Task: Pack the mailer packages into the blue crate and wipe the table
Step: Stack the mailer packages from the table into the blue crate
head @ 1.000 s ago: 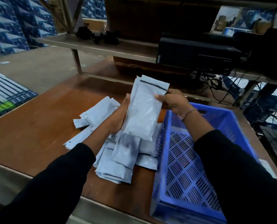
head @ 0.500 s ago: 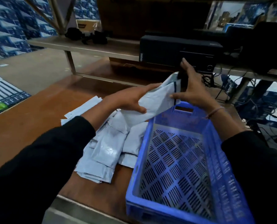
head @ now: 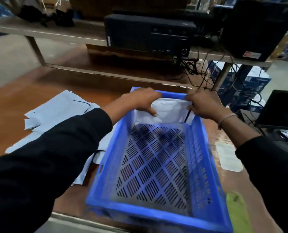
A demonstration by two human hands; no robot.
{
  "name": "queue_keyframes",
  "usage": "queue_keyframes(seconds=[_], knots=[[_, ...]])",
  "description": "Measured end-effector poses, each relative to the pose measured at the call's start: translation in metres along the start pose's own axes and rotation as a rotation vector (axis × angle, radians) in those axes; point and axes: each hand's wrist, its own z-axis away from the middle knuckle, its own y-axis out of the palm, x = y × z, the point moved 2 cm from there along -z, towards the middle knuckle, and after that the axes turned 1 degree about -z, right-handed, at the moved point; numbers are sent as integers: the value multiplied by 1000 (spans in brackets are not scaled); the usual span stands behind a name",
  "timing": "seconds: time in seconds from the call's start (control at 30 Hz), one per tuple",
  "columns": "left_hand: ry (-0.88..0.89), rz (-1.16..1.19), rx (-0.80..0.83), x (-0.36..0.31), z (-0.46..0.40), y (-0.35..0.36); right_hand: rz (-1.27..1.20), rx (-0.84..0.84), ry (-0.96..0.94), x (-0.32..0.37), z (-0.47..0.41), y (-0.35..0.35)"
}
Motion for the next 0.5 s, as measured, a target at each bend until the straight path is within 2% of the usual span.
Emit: queue_keyframes(seconds=[0.1, 0.2, 0.37, 0.5], knots=[[-55, -3, 60, 3, -16, 30, 183, 125, -76, 17, 5, 16], [-99, -109, 72, 6, -33, 56, 152, 271, -32, 30, -12, 48], [-35, -331, 70, 4, -54, 80, 144, 315, 8, 36, -35, 91], [-22, -271, 207, 4, -56, 108, 61, 480, -10, 49, -41, 128]])
